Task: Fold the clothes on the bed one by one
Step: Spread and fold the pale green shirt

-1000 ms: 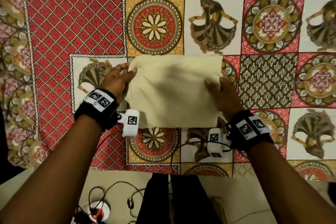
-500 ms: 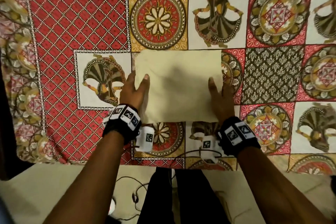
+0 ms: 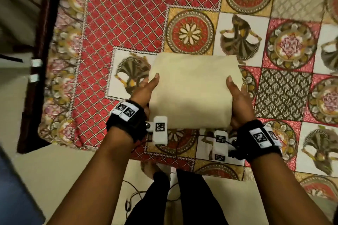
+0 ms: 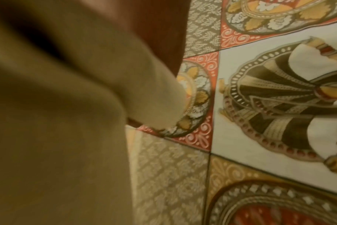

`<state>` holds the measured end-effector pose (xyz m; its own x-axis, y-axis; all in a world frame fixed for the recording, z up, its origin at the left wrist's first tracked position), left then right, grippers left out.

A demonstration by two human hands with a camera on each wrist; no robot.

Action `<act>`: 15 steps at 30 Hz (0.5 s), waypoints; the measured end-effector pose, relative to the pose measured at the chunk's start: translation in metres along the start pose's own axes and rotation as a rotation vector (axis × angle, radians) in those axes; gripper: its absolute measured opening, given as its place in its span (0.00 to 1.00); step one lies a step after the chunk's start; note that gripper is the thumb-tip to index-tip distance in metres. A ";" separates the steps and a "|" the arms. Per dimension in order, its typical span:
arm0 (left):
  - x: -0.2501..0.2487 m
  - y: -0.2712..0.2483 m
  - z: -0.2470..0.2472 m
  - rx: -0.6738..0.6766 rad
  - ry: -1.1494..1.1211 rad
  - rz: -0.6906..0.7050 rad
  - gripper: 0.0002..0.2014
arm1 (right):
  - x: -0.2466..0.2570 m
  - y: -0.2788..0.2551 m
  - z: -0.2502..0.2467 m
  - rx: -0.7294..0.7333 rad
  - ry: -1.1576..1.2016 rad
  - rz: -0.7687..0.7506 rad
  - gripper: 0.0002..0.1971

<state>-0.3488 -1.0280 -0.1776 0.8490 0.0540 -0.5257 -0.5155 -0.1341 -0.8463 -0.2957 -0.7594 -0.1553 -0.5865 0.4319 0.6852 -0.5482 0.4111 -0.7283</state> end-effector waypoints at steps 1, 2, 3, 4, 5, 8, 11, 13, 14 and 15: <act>-0.011 -0.022 -0.018 0.028 -0.118 0.021 0.29 | 0.012 -0.019 0.017 0.068 0.032 -0.012 0.18; -0.023 -0.048 -0.038 0.053 -0.215 0.037 0.18 | 0.022 -0.039 0.035 0.127 0.055 -0.022 0.21; -0.031 -0.067 -0.062 0.071 -0.258 0.048 0.18 | 0.031 -0.059 0.052 0.190 0.070 -0.014 0.23; -0.044 -0.096 -0.088 0.060 -0.310 0.090 0.22 | 0.039 -0.084 0.075 0.277 0.082 -0.003 0.24; -0.056 -0.127 -0.119 0.029 -0.324 0.164 0.23 | 0.047 -0.115 0.099 0.358 0.086 0.011 0.24; -0.097 -0.221 -0.215 -0.097 -0.397 0.359 0.17 | 0.074 -0.210 0.165 0.453 0.069 -0.073 0.14; -0.114 -0.328 -0.318 -0.256 -0.452 0.518 0.19 | 0.095 -0.335 0.224 0.599 -0.038 -0.225 0.07; -0.109 -0.387 -0.375 -0.359 -0.517 0.592 0.20 | 0.098 -0.408 0.252 0.688 -0.067 -0.251 0.11; -0.100 -0.415 -0.400 -0.400 -0.570 0.612 0.20 | 0.096 -0.441 0.264 0.731 -0.094 -0.252 0.13; -0.090 -0.440 -0.422 -0.437 -0.609 0.625 0.19 | 0.093 -0.473 0.275 0.781 -0.120 -0.253 0.15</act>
<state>-0.1496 -1.3910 0.2786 0.1681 0.3340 -0.9275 -0.6598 -0.6609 -0.3576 -0.2547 -1.1348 0.2515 -0.4249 0.2942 0.8561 -0.9026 -0.2106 -0.3755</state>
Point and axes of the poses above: each hand's wrist, its own y-axis towards the middle knuckle, its own z-axis out of the palm, x = y × z, the point moved 5 cm from there along y, towards the middle knuckle, and after that the axes turned 7 degrees about -x, right-handed, at the moved point
